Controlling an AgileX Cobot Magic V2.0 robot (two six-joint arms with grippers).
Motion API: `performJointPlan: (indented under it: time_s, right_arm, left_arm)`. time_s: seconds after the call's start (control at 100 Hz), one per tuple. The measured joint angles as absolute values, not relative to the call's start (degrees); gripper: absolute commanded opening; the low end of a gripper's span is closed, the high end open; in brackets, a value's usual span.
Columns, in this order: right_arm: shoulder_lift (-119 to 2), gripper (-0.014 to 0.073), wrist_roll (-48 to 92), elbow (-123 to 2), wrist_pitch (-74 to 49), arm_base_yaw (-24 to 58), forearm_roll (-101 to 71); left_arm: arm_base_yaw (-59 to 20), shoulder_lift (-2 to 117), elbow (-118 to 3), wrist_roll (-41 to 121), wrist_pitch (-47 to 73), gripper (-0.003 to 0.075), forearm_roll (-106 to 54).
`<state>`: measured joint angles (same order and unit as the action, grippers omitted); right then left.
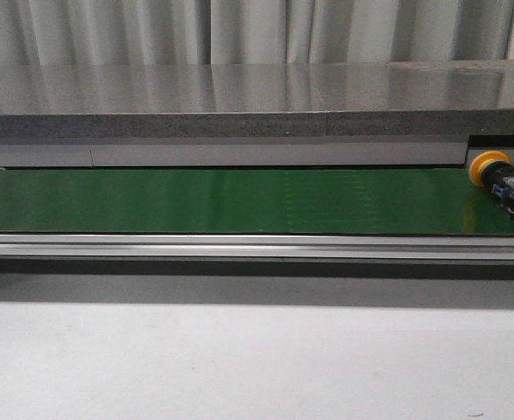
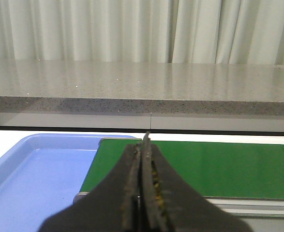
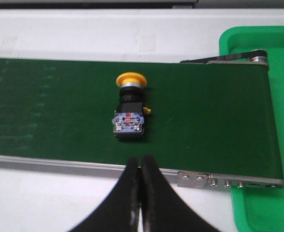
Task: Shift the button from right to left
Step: 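Lower the button onto the belt end and open the right gripper, then let the belt carry the button toward the left gripper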
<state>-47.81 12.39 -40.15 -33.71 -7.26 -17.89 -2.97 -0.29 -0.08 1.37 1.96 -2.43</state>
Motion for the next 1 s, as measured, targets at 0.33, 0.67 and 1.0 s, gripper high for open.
performJointPlan:
  time_s: [0.33, 0.67, 1.0]
  right_arm:
    - [-36.9, -0.0067, 5.2, -33.8, -26.6, -7.0, -10.8]
    - [-26.9, -0.0066, 5.0, -24.6, -18.3, -6.8, -4.8]
    - [-16.4, -0.0066, 3.9, -15.8, -9.0, -6.6, -4.1]
  left_arm:
    - [-3.0, -0.3, -0.1, 1.4, 2.0, -0.0020, -2.4]
    - [-3.0, -0.3, -0.1, 1.4, 2.0, -0.0020, -2.4]
    - [-3.0, -0.3, -0.1, 1.4, 2.0, -0.0020, -2.4]
